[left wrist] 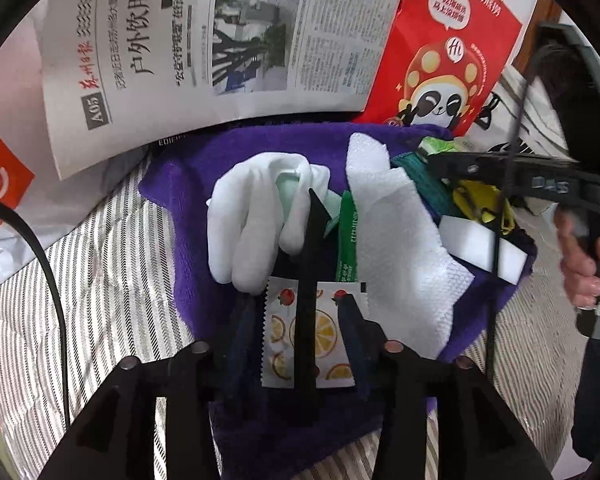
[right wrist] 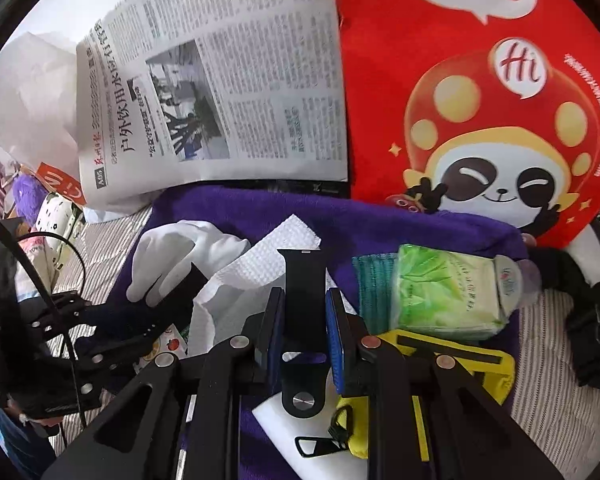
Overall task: Organize soft objects
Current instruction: 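Lower the strap pieces onto the towel and open both grippers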
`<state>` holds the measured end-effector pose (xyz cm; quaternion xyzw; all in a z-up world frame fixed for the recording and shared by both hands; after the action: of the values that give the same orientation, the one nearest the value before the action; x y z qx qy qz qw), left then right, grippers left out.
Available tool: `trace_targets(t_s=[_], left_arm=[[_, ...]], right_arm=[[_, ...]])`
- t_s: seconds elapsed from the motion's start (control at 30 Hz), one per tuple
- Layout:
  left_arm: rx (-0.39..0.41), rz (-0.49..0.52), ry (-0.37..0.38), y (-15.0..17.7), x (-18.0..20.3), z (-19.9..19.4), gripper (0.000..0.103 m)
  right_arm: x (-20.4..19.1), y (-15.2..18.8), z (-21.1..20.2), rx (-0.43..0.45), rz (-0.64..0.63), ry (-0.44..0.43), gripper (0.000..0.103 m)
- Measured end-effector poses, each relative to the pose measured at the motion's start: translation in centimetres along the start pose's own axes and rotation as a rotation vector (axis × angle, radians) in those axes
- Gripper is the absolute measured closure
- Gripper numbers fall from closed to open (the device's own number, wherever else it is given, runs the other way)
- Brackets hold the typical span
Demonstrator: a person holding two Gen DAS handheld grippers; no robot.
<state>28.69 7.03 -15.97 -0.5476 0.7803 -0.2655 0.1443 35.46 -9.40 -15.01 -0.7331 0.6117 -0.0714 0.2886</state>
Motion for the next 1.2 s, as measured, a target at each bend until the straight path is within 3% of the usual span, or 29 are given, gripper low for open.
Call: trace_targets(t_s=[0.03, 0.1, 0.6, 0.73, 0.8, 0.87, 1.03, 1.13, 1.2], left_arm=[[0.002, 0.000, 0.002, 0.0, 0.0, -0.2, 0.060], [0.010, -0.003, -0.004, 0.2, -0.2, -1.0, 0.048], [0.031, -0.008, 0.009, 0.3, -0.7, -2.3, 0.047], [0.028, 0.002, 0.005, 0.7, -0.5, -2.8, 0.044], [0.026, 0.006, -0.003, 0.8, -0.5, -3.1, 0.035], [0.022, 0.009, -0.033, 1.1, -0.5, -3.5, 0.035], [0.011, -0.023, -0.044, 1.8, -0.9, -4.3, 0.035], [0.010, -0.045, -0.043, 2.2, -0.6, -5.3, 0.034], [0.011, -0.051, -0.046, 2.5, -0.2, -6.0, 0.028]], right_arm=[[-0.1, -0.1, 0.3, -0.003, -0.003, 0.007, 0.082], [-0.2, -0.2, 1.0, -0.013, -0.007, 0.017, 0.082], [-0.9, 0.4, 4.1, -0.087, -0.046, 0.051, 0.080], [-0.7, 0.1, 3.4, -0.087, -0.025, 0.012, 0.058], [-0.9, 0.1, 2.8, -0.076, -0.030, 0.011, 0.054], [-0.9, 0.0, 2.2, -0.062, -0.034, 0.026, 0.048], [-0.8, 0.0, -0.1, -0.039, -0.005, 0.009, 0.046], [-0.8, 0.7, -2.3, -0.013, 0.004, 0.021, 0.036], [-0.7, 1.0, -3.6, -0.006, 0.015, 0.025, 0.027]])
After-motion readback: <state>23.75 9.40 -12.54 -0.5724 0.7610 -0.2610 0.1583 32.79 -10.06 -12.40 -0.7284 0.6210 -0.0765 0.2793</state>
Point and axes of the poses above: each gripper's, at about its wrist camera, not at the fingertips, and z roughly the way its jaws point, x to its right, y to its underside, the point moved 4 cm from there along z, roughly the way its jaws point, and after that the axes turned 8 degrees about z, right-handed, at the moved point
